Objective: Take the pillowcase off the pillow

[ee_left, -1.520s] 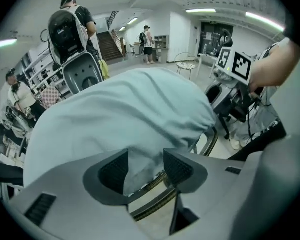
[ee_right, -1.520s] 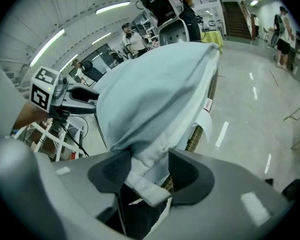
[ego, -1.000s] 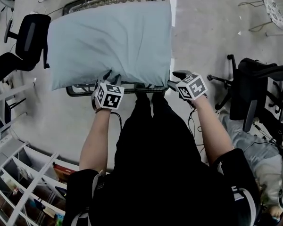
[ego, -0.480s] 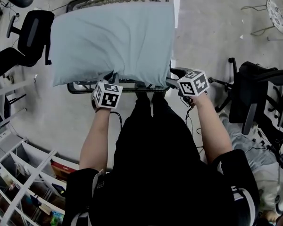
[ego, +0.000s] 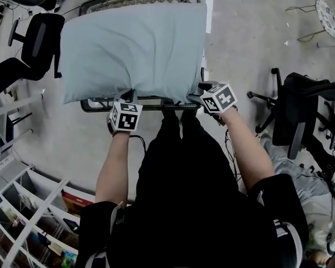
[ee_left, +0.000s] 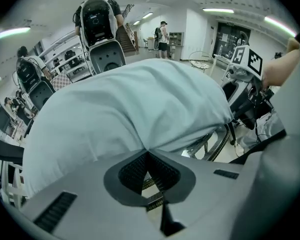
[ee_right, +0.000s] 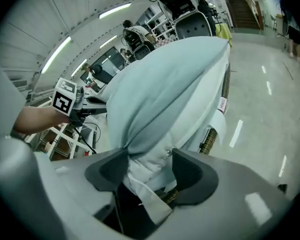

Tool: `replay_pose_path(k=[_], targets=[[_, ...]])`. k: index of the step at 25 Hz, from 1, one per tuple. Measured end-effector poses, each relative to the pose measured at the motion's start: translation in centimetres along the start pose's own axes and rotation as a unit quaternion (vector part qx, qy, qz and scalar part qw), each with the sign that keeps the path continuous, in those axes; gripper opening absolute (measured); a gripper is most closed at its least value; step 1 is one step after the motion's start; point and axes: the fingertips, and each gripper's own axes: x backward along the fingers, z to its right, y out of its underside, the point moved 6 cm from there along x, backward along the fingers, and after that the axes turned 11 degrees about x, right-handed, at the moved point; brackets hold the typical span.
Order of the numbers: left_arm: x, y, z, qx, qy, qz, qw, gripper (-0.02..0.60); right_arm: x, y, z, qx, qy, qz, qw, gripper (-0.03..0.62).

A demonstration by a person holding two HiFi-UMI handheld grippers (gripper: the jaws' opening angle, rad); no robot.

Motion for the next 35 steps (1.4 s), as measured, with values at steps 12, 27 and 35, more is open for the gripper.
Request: replay_pose_path(k=[12, 27, 35], targets=[[0.9, 0.6, -0.8, -0.02, -0.019, -0.005, 0.9996, 0.006, 2.9, 1.2, 2.4, -0.027, 0.004, 0.025, 0.999, 0.27], [4.4, 0.1, -1.5, -0.021, -0.037, 0.04, 0.9983, 0.005, -1.1, 0.3, -2.4, 0.074, 0.001, -0.052, 0.996, 0.242], [3.9, -0.5, -2.9, 0.001, -0.025, 0.045, 0.9987, 0.005, 1.1, 1.2, -2.5, 0.086, -0.051, -0.053, 0.994, 0.258]])
